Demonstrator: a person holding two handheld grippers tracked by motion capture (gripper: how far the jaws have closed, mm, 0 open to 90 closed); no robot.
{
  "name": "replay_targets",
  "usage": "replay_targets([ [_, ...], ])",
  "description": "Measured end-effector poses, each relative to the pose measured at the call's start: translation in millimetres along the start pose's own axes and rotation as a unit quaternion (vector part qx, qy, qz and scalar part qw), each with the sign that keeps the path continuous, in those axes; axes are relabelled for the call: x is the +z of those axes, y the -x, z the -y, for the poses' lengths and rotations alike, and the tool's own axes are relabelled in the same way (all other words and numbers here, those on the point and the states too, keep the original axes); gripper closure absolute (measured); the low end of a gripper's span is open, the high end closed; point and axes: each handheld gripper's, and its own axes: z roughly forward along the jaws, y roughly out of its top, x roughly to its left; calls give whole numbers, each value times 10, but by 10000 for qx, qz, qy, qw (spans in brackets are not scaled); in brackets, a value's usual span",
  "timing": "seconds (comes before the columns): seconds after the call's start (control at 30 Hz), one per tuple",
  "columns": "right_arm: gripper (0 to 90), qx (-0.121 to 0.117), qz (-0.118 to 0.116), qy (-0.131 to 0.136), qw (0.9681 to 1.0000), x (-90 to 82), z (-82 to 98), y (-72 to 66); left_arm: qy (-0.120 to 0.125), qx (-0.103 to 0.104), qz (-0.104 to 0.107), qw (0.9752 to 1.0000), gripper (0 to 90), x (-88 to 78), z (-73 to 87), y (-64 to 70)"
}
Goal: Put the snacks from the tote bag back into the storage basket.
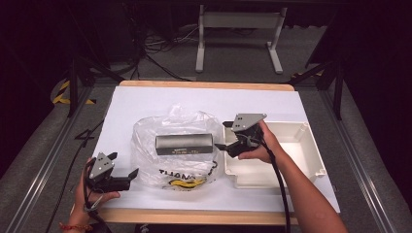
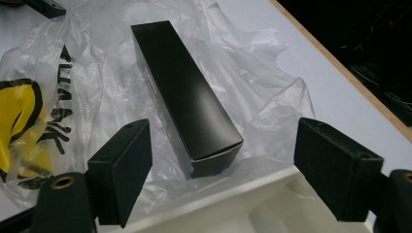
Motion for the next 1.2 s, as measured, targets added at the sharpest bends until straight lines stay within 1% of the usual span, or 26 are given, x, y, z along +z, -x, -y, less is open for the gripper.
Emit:
replay_targets([
  [0.07, 234, -11, -56, -56, 10000, 57, -14, 9, 6, 4, 3, 10000, 51, -2, 0, 0],
  [0.13, 237, -15, -84, -95, 9999, 79, -21, 15, 7, 4, 5, 10000, 51, -2, 0, 0],
  [0.17, 247, -37, -201, -198, 9996, 150, -43, 32, 7, 7, 2, 10000, 51, -1, 0, -1],
  [0.2, 247, -37, -201, -198, 9996, 150, -43, 32, 2, 6, 10, 10000, 51, 0, 0, -1],
  [0.23, 252, -29, -237, -253, 9994, 188, -54, 36, 1, 8, 7, 10000, 51, 0, 0, 0],
  [0.3, 254, -75, -329, -323, 9989, 237, -71, 42, 0, 7, 12, 10000, 51, 0, 0, 0],
  [0.37, 262, -132, -400, -450, 9981, 314, -105, 47, -1, 9, 17, 10000, 51, -1, 0, 0],
  [0.43, 262, -248, -495, -571, 9968, 368, -137, 44, -4, 8, 16, 10000, 51, 0, 0, 1],
  [0.63, 268, -456, -673, -914, 9925, 524, -219, 49, 7, 22, 22, 10000, 51, -1, 1, 0],
  [0.77, 268, -494, -780, -1084, 9898, 618, -257, 48, -6, 32, 32, 10000, 51, 0, 1, 0],
  [0.8, 268, -523, -805, -1149, 9887, 648, -265, 49, -7, 31, 32, 10000, 51, 0, 1, 1],
  [0.83, 268, -557, -790, -1242, 9875, 705, -275, 48, -3, 33, 32, 10000, 51, 0, 1, 2],
  [0.87, 268, -557, -790, -1242, 9875, 705, -275, 48, -6, 37, 41, 10000, 51, 1, 1, 2],
  [0.93, 268, -576, -801, -1367, 9857, 767, -284, 53, -16, 50, 45, 10000, 51, 2, 1, 5],
  [0.97, 268, -576, -801, -1367, 9857, 767, -284, 53, -16, 50, 45, 10000, 51, 2, 1, 5],
  [1.0, 268, -622, -840, -1484, 9834, 834, -284, 57, -18, 50, 50, 10000, 51, 2, 2, 5],
  [1.07, 267, -603, -808, -1620, 9816, 879, -283, 60, -26, 58, 60, 10000, 51, 4, 2, 2],
  [1.17, 265, -620, -825, -1713, 9798, 940, -282, 86, -31, 60, 75, 9999, 51, 5, 2, 3],
  [1.2, 265, -586, -819, -1736, 9796, 951, -284, 89, -31, 60, 78, 9999, 51, 6, 2, 4],
])
